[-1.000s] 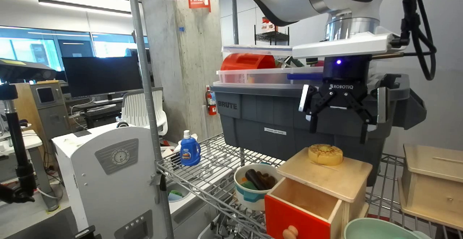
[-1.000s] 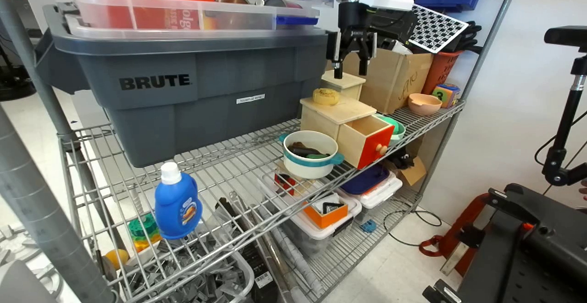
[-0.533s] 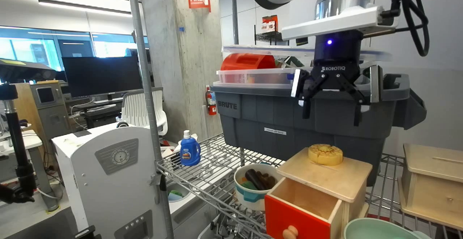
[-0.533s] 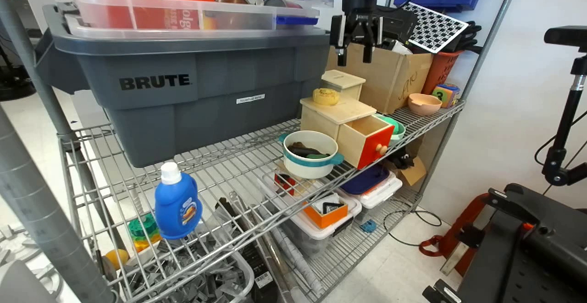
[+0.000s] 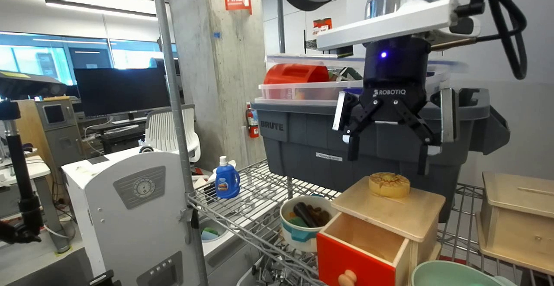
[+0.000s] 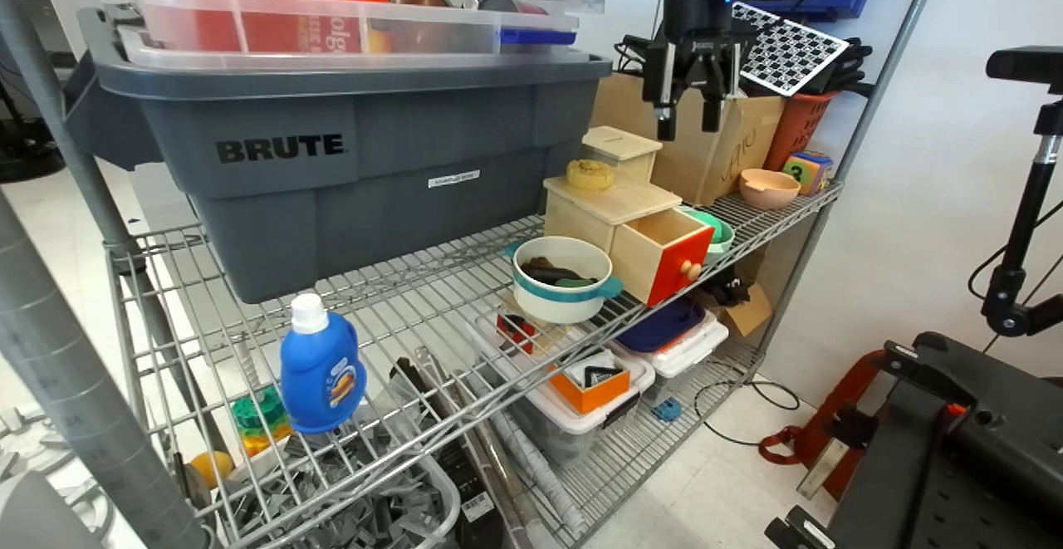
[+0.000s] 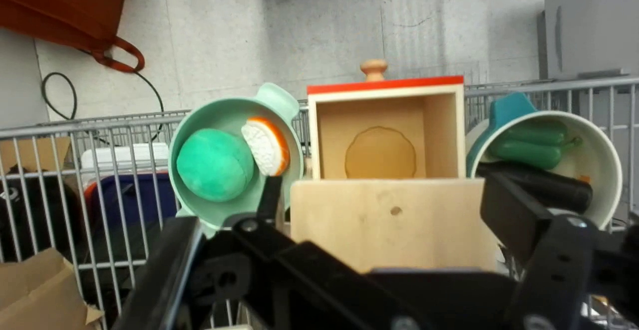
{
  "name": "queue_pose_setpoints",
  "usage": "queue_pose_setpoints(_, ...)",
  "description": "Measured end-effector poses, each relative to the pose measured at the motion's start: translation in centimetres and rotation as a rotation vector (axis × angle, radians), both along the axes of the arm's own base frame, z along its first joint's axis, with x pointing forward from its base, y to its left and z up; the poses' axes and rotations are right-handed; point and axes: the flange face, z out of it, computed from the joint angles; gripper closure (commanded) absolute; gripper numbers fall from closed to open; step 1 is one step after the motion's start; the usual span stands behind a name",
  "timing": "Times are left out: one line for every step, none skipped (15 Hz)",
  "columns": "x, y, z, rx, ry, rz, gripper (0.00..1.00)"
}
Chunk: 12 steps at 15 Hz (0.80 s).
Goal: Pick up the pee plus toy and put it in the drawer
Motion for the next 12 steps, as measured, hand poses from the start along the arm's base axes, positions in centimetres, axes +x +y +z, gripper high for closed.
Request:
queue_pose_setpoints(-1.1,-0.6,-0.6,0.003,0.01,-0.007,0.0)
queue_pose_setpoints(-2.4,-1.4,-1.1,0.007,0.018,-0.014,0.0)
queue_pose_setpoints(-3.6,-2.3,-1.5,0.011,0.026,-0.019,0.0)
queue_pose_setpoints(-4.9,-3.2,-1.7,0.015,0.033,-0.025,0.0)
queue_pose_setpoints(-5.9,-3.9,-1.8,0.018,0.038,-0.031,0.0)
queue_pose_setpoints(-6.8,-4.5,-1.6,0.022,0.045,-0.037,0.0)
queue_pose_setpoints(-7.4,-4.9,-1.3,0.023,0.046,-0.043,0.0)
queue_pose_setpoints(-7.7,-5.1,-0.9,0.022,0.044,-0.047,0.0)
queue_pose_setpoints(-7.8,-5.1,-0.5,0.022,0.039,-0.047,0.0)
queue_pose_setpoints(-7.7,-4.9,-0.1,0.02,0.034,-0.044,0.0)
queue_pose_setpoints(-7.6,-4.7,0.2,0.019,0.029,-0.04,0.0)
queue_pose_setpoints(-7.4,-4.3,0.5,0.018,0.024,-0.034,0.0)
